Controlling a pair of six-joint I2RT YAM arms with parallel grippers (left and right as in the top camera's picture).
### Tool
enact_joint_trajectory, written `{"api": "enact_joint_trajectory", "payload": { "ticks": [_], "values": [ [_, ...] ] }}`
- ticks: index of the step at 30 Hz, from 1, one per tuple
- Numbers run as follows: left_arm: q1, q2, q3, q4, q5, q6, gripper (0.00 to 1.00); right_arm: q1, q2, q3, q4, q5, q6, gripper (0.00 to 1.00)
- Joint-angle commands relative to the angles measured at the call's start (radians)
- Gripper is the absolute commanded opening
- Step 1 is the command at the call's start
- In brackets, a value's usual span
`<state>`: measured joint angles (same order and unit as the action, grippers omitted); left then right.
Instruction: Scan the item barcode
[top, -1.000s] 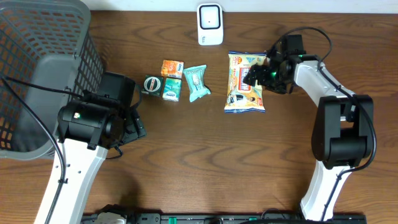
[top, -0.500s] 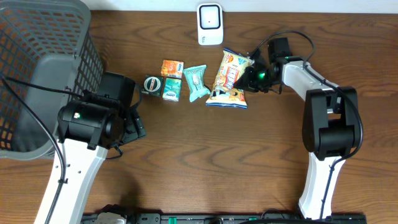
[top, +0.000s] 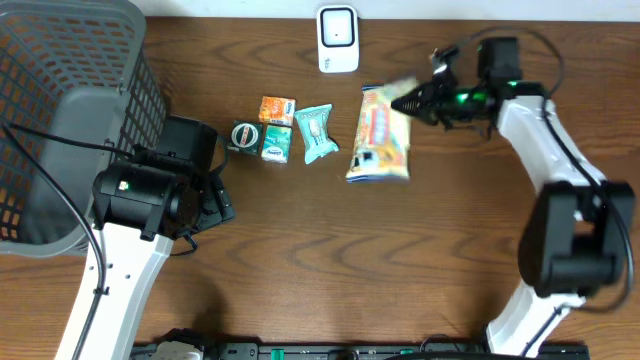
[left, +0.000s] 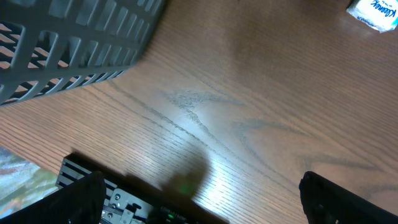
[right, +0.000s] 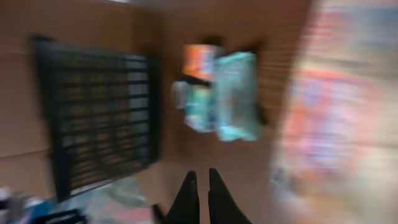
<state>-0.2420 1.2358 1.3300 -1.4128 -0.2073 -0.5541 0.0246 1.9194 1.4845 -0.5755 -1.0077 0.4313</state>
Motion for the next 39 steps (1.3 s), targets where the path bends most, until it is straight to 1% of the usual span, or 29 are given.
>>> {"api": "enact_joint_trajectory", "payload": {
  "ticks": [1, 4, 5, 6, 7, 8, 11, 13, 18, 25, 27, 30, 32, 36, 38, 39],
  "values": [
    [0.005, -0.002, 0.000, -0.004, 0.005, -0.013, 0.98, 0.003, -0.062, 0.005, -0.018, -0.076, 0.092, 0.01],
    [0.005, -0.002, 0.000, -0.003, 0.005, -0.013, 0.98, 0.003, -0.095, 0.005, -0.019, -0.013, 0.075, 0.02],
    [0.005, -0.002, 0.000, -0.003, 0.005, -0.013, 0.98, 0.003, -0.101, 0.005, -0.025, 0.055, 0.038, 0.11],
    [0.005, -0.002, 0.000, -0.003, 0.005, -0.013, 0.98, 0.003, -0.104, 0.005, -0.040, 0.125, 0.005, 0.25],
    [0.005, -0.002, 0.000, -0.003, 0.005, -0.013, 0.98, 0.003, -0.103, 0.005, -0.074, 0.238, -0.011, 0.52],
    [0.005, -0.002, 0.000, -0.004, 0.005, -0.013, 0.98, 0.003, -0.100, 0.005, -0.108, 0.331, -0.010, 0.63],
    [0.005, -0.002, 0.000, -0.003, 0.005, -0.013, 0.98, 0.011, -0.082, 0.001, -0.184, 0.554, -0.010, 0.77],
    [0.005, -0.002, 0.000, -0.003, 0.005, -0.013, 0.97, 0.018, -0.065, -0.011, -0.192, 0.640, -0.010, 0.85],
    [0.005, -0.002, 0.000, -0.003, 0.005, -0.013, 0.98, 0.031, 0.027, -0.022, -0.184, 0.654, -0.010, 0.88],
    [0.005, -0.002, 0.000, -0.003, 0.005, -0.013, 0.98, 0.039, 0.188, -0.021, -0.152, 0.627, -0.013, 0.88],
    [0.005, -0.002, 0.000, -0.003, 0.005, -0.013, 0.98, 0.035, 0.219, -0.021, -0.140, 0.584, -0.045, 0.87],
    [0.005, -0.002, 0.000, -0.003, 0.005, -0.013, 0.98, 0.033, 0.259, -0.022, -0.105, 0.444, -0.139, 0.87],
    [0.005, -0.002, 0.000, -0.003, 0.005, -0.013, 0.98, 0.037, 0.280, -0.022, -0.097, 0.406, -0.144, 0.86],
    [0.005, -0.002, 0.000, -0.003, 0.005, -0.013, 0.98, 0.067, 0.334, -0.022, -0.084, 0.401, -0.143, 0.86],
    [0.005, -0.002, 0.000, -0.003, 0.005, -0.013, 0.97, 0.096, 0.370, -0.022, -0.052, 0.394, -0.115, 0.82],
    [0.005, -0.002, 0.000, -0.003, 0.005, -0.013, 0.98, 0.113, 0.390, -0.022, -0.035, 0.394, -0.096, 0.73]
  ]
}}
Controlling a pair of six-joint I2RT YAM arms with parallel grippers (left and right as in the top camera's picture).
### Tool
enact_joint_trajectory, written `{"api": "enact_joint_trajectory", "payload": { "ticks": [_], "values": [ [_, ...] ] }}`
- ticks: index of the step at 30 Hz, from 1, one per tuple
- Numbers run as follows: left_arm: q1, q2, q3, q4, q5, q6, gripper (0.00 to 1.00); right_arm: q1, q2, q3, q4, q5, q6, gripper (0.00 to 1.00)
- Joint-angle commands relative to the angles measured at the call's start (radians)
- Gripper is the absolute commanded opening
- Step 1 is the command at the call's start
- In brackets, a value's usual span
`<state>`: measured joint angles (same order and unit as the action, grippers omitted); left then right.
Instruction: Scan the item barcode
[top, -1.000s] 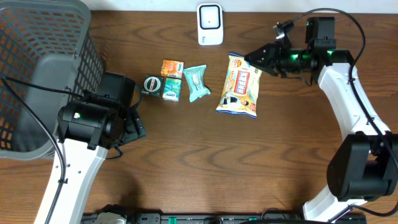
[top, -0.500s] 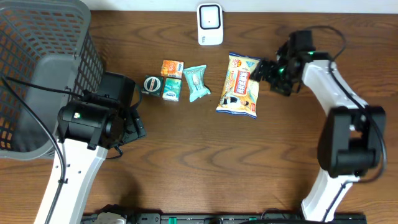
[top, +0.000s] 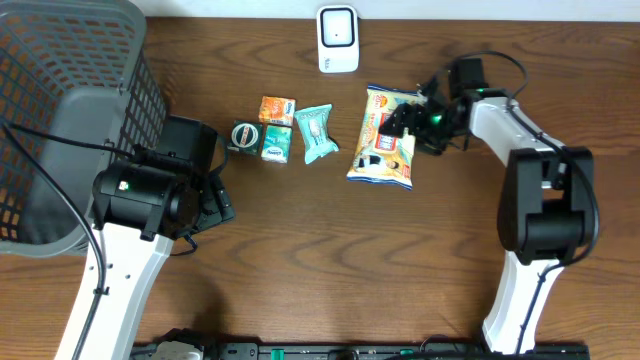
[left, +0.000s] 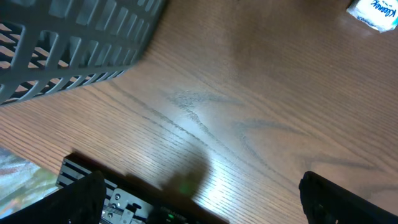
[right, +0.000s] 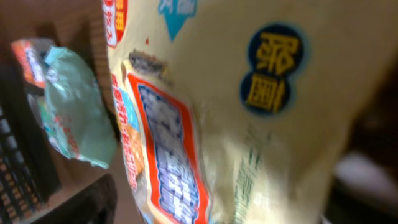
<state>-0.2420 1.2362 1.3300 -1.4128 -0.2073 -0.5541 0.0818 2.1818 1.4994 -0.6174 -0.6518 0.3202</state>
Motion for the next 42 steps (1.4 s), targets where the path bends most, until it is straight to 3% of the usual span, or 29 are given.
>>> {"api": "enact_joint_trajectory", "payload": {
  "ticks": [1, 3, 4, 14, 19, 31, 36, 42],
  "values": [
    [0.005, -0.002, 0.000, -0.003, 0.005, -0.013, 0.98, 0.070, 0.142, -0.037, 0.026, 0.031, 0.029, 0.52],
    [0.005, -0.002, 0.000, -0.004, 0.005, -0.013, 0.98, 0.093, 0.160, -0.037, 0.063, -0.018, 0.035, 0.11],
    [0.005, -0.002, 0.000, -0.003, 0.005, -0.013, 0.98, 0.099, 0.160, -0.037, 0.072, -0.045, 0.035, 0.01],
    [0.005, -0.002, 0.000, -0.004, 0.005, -0.013, 0.98, 0.062, -0.017, -0.018, 0.084, -0.360, 0.114, 0.01],
    [0.005, -0.002, 0.000, -0.003, 0.005, -0.013, 0.98, 0.016, -0.166, -0.018, 0.078, -0.536, 0.268, 0.02],
    [0.005, -0.002, 0.000, -0.003, 0.005, -0.013, 0.98, -0.009, -0.353, -0.018, 0.068, -0.665, 0.751, 0.02],
    [0.005, -0.002, 0.000, -0.004, 0.005, -0.013, 0.98, -0.010, -0.359, -0.018, 0.080, -0.644, 0.775, 0.02],
    [0.005, -0.002, 0.000, -0.003, 0.005, -0.013, 0.98, -0.010, -0.359, -0.018, 0.084, -0.474, 0.620, 0.02]
  ]
}}
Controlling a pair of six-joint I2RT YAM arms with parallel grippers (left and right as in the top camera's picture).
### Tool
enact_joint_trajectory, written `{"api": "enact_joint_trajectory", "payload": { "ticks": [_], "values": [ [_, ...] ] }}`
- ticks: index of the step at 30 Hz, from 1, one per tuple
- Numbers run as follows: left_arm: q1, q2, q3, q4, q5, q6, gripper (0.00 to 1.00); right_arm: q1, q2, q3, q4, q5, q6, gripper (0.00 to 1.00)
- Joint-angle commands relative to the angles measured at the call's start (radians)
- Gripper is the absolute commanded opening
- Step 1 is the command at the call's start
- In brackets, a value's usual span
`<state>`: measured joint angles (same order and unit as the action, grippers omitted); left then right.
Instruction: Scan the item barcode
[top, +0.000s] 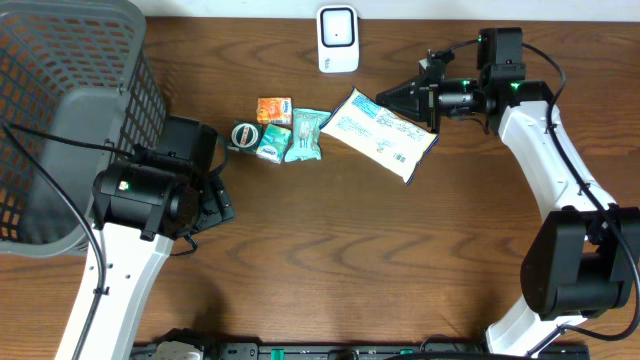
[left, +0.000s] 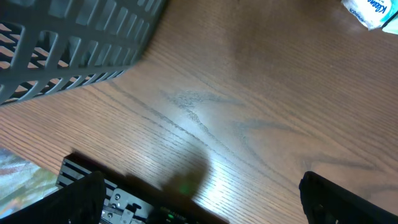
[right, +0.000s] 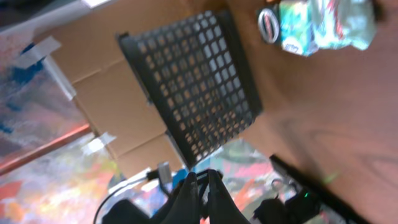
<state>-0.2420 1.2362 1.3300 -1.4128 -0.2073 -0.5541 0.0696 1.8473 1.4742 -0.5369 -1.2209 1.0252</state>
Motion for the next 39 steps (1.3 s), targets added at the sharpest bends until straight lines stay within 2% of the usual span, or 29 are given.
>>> {"api": "enact_joint_trajectory", "payload": {
  "ticks": [1, 6, 10, 13, 17, 19, 25, 31, 39],
  "values": [
    [0.005, -0.002, 0.000, -0.003, 0.005, -0.013, 0.98, 0.002, -0.024, 0.007, 0.003, 0.150, -0.133, 0.05],
    [0.005, -0.002, 0.000, -0.003, 0.005, -0.013, 0.98, 0.012, -0.024, 0.007, -0.069, 0.518, -0.391, 0.25],
    [0.005, -0.002, 0.000, -0.003, 0.005, -0.013, 0.98, 0.037, -0.024, 0.007, -0.154, 0.827, -0.481, 0.54],
    [0.005, -0.002, 0.000, -0.003, 0.005, -0.013, 0.98, 0.076, -0.021, 0.003, -0.160, 0.960, -0.617, 0.68],
    [0.005, -0.002, 0.000, -0.003, 0.005, -0.013, 0.98, 0.156, -0.014, 0.003, -0.162, 1.028, -0.801, 0.86],
    [0.005, -0.002, 0.000, -0.003, 0.005, -0.013, 0.98, 0.211, -0.008, 0.003, -0.161, 1.110, -0.851, 0.89],
    [0.005, -0.002, 0.000, -0.003, 0.005, -0.013, 0.98, 0.384, 0.051, 0.003, -0.150, 1.530, -0.887, 0.96],
    [0.005, -0.002, 0.000, -0.003, 0.005, -0.013, 0.98, 0.505, 0.189, 0.003, -0.101, 1.694, -1.045, 0.98],
    [0.005, -0.002, 0.000, -0.003, 0.005, -0.013, 0.97, 0.563, 0.342, 0.003, -0.064, 2.007, -1.061, 0.99]
  ]
}}
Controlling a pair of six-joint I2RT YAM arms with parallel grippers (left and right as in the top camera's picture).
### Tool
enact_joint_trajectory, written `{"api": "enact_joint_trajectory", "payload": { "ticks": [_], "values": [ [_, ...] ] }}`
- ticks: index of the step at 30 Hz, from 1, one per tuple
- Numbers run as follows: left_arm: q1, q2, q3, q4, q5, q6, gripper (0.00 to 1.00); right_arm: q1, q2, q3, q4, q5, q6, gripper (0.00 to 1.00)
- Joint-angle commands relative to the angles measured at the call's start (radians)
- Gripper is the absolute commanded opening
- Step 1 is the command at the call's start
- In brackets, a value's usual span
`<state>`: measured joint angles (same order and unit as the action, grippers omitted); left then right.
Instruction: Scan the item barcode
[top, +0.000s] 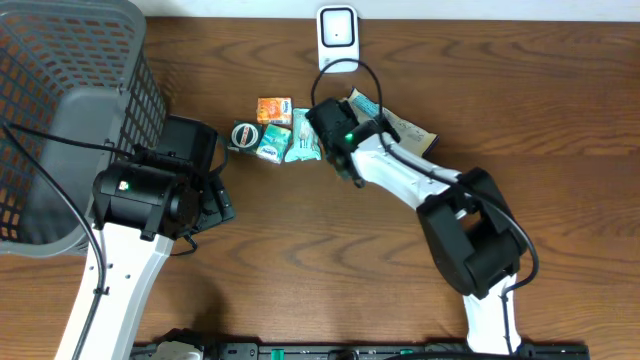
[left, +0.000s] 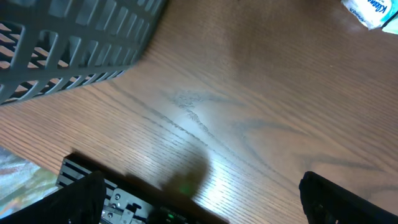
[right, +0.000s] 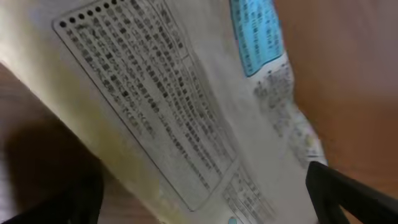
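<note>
The snack bag lies on the table with its white printed back up, partly under my right arm. In the right wrist view the snack bag's back, with fine print and a blue patch, fills the frame. My right gripper hangs over the bag's left end, and in its own view the right gripper is open, fingers wide apart at the frame's lower corners. The white scanner stands at the table's far edge. My left gripper is open over bare wood at the left.
A grey basket takes up the far left. Left of the bag lie an orange box, a round tin, a green packet and a teal packet. A white tissue pack shows in the left wrist view.
My right gripper was shut at the bag's right end. It now stands open over the bag's left end, close to the small packets. The bag still lies white side up. The left arm has not moved.
First my right gripper was shut at the bag's upper end, its colourful front up. Then it was open over the bag on the table. Later the bag lay white back up against the teal packet, the gripper shut beside it. Now the gripper is open above it.
</note>
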<state>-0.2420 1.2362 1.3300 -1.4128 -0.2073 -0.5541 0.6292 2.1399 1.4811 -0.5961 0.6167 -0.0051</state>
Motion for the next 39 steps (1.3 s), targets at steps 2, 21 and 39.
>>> {"api": "enact_joint_trajectory", "payload": {
  "ticks": [2, 21, 39],
  "values": [
    [0.005, -0.002, 0.000, -0.003, 0.005, -0.013, 0.97, 0.000, 0.068, -0.004, -0.005, 0.170, -0.030, 0.99],
    [0.005, -0.002, 0.000, -0.003, 0.005, -0.013, 0.98, -0.107, 0.084, 0.032, -0.094, -0.108, 0.104, 0.01],
    [0.005, -0.002, 0.000, -0.003, 0.005, -0.013, 0.98, -0.460, -0.134, 0.109, -0.255, -1.632, 0.101, 0.01]
  ]
}}
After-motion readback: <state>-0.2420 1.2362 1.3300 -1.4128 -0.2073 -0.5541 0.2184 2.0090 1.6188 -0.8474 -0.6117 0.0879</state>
